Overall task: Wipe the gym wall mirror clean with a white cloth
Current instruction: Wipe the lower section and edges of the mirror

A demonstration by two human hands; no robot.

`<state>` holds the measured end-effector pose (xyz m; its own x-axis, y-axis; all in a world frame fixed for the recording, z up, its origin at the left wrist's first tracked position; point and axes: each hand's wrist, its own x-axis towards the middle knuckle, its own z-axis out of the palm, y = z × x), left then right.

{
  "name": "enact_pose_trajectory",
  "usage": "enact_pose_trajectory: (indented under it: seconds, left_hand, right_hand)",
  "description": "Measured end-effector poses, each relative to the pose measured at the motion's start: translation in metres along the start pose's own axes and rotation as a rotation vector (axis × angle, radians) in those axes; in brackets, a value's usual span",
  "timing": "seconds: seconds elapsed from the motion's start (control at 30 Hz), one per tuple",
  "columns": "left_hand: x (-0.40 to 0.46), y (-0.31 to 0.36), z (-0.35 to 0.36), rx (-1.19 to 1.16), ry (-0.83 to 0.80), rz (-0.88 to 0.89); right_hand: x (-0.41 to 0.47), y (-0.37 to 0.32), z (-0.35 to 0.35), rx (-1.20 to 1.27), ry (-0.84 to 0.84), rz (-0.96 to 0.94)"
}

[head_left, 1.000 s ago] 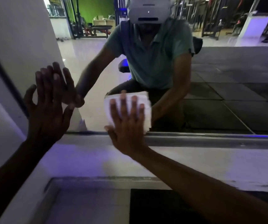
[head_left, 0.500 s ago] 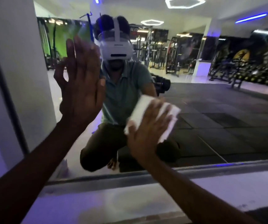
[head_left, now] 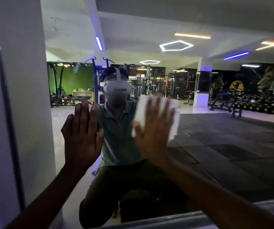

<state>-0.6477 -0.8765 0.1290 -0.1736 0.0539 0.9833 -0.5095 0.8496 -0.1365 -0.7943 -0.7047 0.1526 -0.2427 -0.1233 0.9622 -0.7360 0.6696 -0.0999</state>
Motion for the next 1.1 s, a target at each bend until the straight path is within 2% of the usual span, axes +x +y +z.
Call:
enact_pose_trajectory:
  seconds: [0.1, 0.17, 0.2, 0.23, 0.27, 0.33, 0.4, 0.43, 0.47, 0.5, 0.6, 0.67, 0.77, 0.8, 0.87, 0.93, 0.97, 1.0, 1.03, 1.1]
  left_hand:
    - [0.003, -0.001, -0.003, -0.02, 0.013, 0.008]
    - [0.011, -0.001, -0.011, -0.024, 0.026, -0.034]
    - [0.018, 0.0, -0.015, -0.019, 0.035, -0.055]
    - [0.026, 0.003, -0.019, -0.018, 0.037, -0.074]
    - [0.037, 0.005, -0.022, -0.022, 0.035, -0.081]
    - [0.064, 0.009, -0.024, -0.034, 0.032, -0.062]
    - [0.093, 0.015, -0.021, -0.043, 0.004, -0.027]
    - [0.106, 0.018, -0.018, -0.043, -0.015, -0.017]
    - [0.116, 0.02, -0.015, -0.04, -0.023, -0.015]
    - [0.125, 0.022, -0.012, -0.034, -0.017, -0.011]
    - [0.129, 0.02, -0.005, -0.035, 0.004, 0.014]
    - [0.127, 0.018, -0.004, -0.048, 0.014, 0.024]
    - [0.13, 0.017, -0.001, -0.054, 0.035, 0.025]
    - [0.13, 0.016, 0.001, -0.059, 0.038, 0.02]
    - [0.131, 0.015, 0.004, -0.065, 0.057, 0.018]
    - [0.132, 0.015, 0.005, -0.073, 0.076, 0.017]
    - [0.134, 0.016, 0.002, -0.085, 0.088, 0.016]
    - [0.14, 0.017, -0.002, -0.097, 0.108, 0.014]
    - [0.148, 0.016, -0.008, -0.107, 0.129, 0.013]
    - [0.169, 0.011, -0.023, -0.152, 0.166, -0.006]
  right_hand:
    - [-0.01, -0.013, 0.005, -0.021, -0.105, -0.393]
    - [0.01, 0.02, -0.002, -0.061, -0.111, -0.596]
    - [0.023, 0.044, -0.006, -0.102, -0.103, -0.628]
    - [0.035, 0.071, -0.012, -0.139, -0.08, -0.582]
    - [0.047, 0.098, -0.018, -0.159, -0.049, -0.458]
    - [0.064, 0.139, -0.028, -0.13, 0.038, -0.062]
    - [0.071, 0.136, -0.031, -0.053, 0.117, 0.307]
    - [0.071, 0.116, -0.029, -0.036, 0.123, 0.389]
    - [0.063, 0.091, -0.025, -0.04, 0.109, 0.374]
    - [0.053, 0.064, -0.02, -0.052, 0.09, 0.262]
    - [0.018, 0.001, -0.001, -0.02, -0.001, -0.183]
    - [0.024, 0.003, 0.001, -0.026, -0.002, -0.367]
    - [0.066, 0.051, -0.013, -0.099, -0.013, -0.574]
    - [0.084, 0.071, -0.019, -0.129, 0.004, -0.522]
    - [0.122, 0.102, -0.03, -0.124, 0.104, -0.207]
    - [0.151, 0.096, -0.037, -0.054, 0.199, 0.146]
    - [0.158, 0.077, -0.037, -0.038, 0.229, 0.239]
    - [0.161, 0.053, -0.034, -0.032, 0.235, 0.24]
    - [0.158, 0.027, -0.031, -0.031, 0.221, 0.149]
    - [0.146, -0.011, -0.025, -0.04, 0.128, -0.214]
